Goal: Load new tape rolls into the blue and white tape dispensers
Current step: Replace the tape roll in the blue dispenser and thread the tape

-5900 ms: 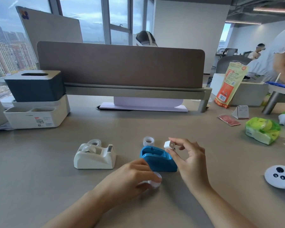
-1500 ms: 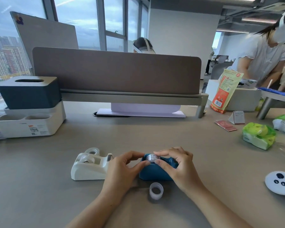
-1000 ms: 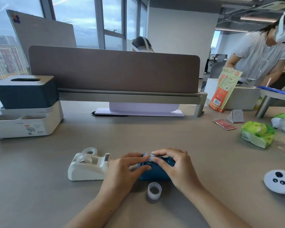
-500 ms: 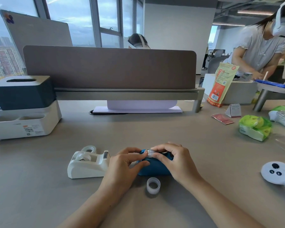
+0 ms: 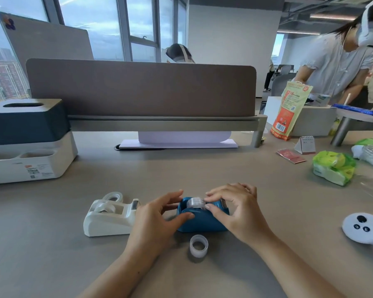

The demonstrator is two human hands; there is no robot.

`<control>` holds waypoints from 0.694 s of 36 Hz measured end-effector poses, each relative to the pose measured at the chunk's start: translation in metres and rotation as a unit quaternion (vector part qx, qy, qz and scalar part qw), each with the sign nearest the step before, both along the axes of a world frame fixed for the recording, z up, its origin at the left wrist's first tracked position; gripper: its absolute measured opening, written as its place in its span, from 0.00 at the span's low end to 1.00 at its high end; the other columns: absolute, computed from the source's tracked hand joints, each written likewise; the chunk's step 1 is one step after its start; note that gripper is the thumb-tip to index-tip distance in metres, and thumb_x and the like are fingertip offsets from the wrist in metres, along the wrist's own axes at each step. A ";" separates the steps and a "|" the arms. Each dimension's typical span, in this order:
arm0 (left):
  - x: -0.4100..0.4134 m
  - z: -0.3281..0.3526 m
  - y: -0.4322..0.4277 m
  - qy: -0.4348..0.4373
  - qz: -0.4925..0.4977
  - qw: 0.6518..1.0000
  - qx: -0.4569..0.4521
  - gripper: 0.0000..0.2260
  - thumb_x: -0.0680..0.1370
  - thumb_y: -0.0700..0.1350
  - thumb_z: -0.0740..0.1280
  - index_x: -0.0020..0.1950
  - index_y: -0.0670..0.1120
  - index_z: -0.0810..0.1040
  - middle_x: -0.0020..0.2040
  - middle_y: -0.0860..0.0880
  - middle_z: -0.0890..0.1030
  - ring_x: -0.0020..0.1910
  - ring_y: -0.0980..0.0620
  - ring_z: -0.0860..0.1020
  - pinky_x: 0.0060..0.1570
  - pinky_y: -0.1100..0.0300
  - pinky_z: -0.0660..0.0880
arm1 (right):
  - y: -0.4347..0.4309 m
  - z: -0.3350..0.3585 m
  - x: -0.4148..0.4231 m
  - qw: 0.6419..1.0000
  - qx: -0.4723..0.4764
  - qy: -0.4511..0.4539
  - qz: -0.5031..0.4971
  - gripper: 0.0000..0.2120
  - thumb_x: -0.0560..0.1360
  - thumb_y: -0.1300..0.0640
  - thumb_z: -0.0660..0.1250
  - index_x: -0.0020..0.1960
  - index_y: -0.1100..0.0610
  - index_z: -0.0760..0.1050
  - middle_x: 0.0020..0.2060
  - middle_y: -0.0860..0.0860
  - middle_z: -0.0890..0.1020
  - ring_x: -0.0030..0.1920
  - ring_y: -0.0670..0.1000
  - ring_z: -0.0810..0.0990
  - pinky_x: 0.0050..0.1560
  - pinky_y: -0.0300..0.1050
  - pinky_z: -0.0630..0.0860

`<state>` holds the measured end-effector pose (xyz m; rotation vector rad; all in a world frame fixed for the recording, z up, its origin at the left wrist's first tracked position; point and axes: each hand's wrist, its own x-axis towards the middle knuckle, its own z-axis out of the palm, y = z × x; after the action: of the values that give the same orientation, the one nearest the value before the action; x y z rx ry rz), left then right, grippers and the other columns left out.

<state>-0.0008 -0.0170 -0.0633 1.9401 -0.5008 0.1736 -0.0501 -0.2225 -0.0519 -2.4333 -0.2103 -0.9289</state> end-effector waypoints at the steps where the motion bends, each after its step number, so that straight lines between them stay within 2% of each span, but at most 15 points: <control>1: 0.000 0.000 0.000 -0.003 0.001 1.000 0.004 0.23 0.65 0.47 0.80 0.54 0.64 0.78 0.47 0.65 0.83 0.48 0.69 0.82 0.51 0.70 0.78 | -0.001 -0.001 -0.001 1.000 0.004 0.001 -0.004 0.07 0.69 0.42 0.70 0.42 0.44 0.82 0.44 0.34 0.84 0.51 0.36 0.78 0.60 0.45 0.61; 4: 0.001 0.000 0.001 -0.012 0.007 1.000 0.020 0.16 0.65 0.49 0.80 0.50 0.62 0.83 0.47 0.63 0.85 0.49 0.69 0.81 0.52 0.68 0.78 | 0.001 -0.003 0.000 1.000 0.017 0.001 -0.015 0.09 0.68 0.40 0.70 0.42 0.43 0.82 0.42 0.35 0.84 0.49 0.37 0.79 0.59 0.44 0.60; 6: 0.000 0.000 0.000 -0.026 0.011 0.999 0.022 0.13 0.66 0.49 0.79 0.49 0.59 0.85 0.48 0.63 0.85 0.50 0.72 0.80 0.54 0.73 0.75 | 0.004 -0.004 0.002 1.000 0.022 -0.001 -0.022 0.09 0.69 0.39 0.69 0.42 0.43 0.82 0.40 0.36 0.84 0.47 0.38 0.78 0.58 0.44 0.61; 8: -0.002 0.001 0.000 -0.036 0.011 0.999 0.023 0.12 0.66 0.49 0.79 0.49 0.58 0.86 0.50 0.63 0.84 0.51 0.73 0.79 0.54 0.76 0.72 | 0.006 -0.005 0.004 0.999 0.029 -0.001 -0.027 0.10 0.69 0.38 0.68 0.43 0.43 0.81 0.38 0.37 0.84 0.46 0.38 0.77 0.57 0.44 0.62; 11: -0.003 0.001 0.001 -0.030 0.008 0.999 0.028 0.13 0.67 0.49 0.79 0.49 0.61 0.85 0.53 0.65 0.82 0.54 0.74 0.77 0.57 0.73 0.73 | 0.008 -0.004 0.003 0.999 0.036 0.005 -0.030 0.12 0.69 0.37 0.67 0.43 0.43 0.82 0.38 0.38 0.84 0.46 0.39 0.77 0.57 0.45 0.62; 16: -0.003 0.001 -0.001 -0.033 0.004 0.998 0.049 0.14 0.68 0.48 0.78 0.51 0.61 0.84 0.57 0.65 0.80 0.56 0.77 0.73 0.55 0.82 0.67 | 0.011 -0.002 0.002 0.998 0.048 0.019 -0.026 0.13 0.69 0.37 0.66 0.45 0.42 0.82 0.39 0.37 0.84 0.48 0.39 0.77 0.57 0.47 0.64; 22: -0.002 0.001 -0.001 -0.036 -0.017 0.998 0.046 0.15 0.69 0.47 0.77 0.53 0.61 0.84 0.58 0.63 0.81 0.55 0.77 0.74 0.57 0.80 0.69 | 0.018 0.001 0.002 0.996 0.078 0.029 -0.043 0.13 0.69 0.36 0.66 0.43 0.42 0.83 0.38 0.36 0.84 0.48 0.40 0.78 0.58 0.50 0.65; 25: -0.002 0.002 0.000 -0.024 -0.037 0.998 0.037 0.16 0.69 0.47 0.77 0.53 0.63 0.83 0.59 0.64 0.80 0.55 0.77 0.75 0.59 0.74 0.72 | 0.020 0.001 0.003 0.991 0.121 0.040 -0.050 0.08 0.68 0.39 0.69 0.40 0.42 0.82 0.37 0.37 0.84 0.48 0.42 0.79 0.58 0.56 0.69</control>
<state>-0.0030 -0.0173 -0.0616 1.9898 -0.6171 0.1570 -0.0475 -0.2027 -0.0508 -2.2658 0.0505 -0.8444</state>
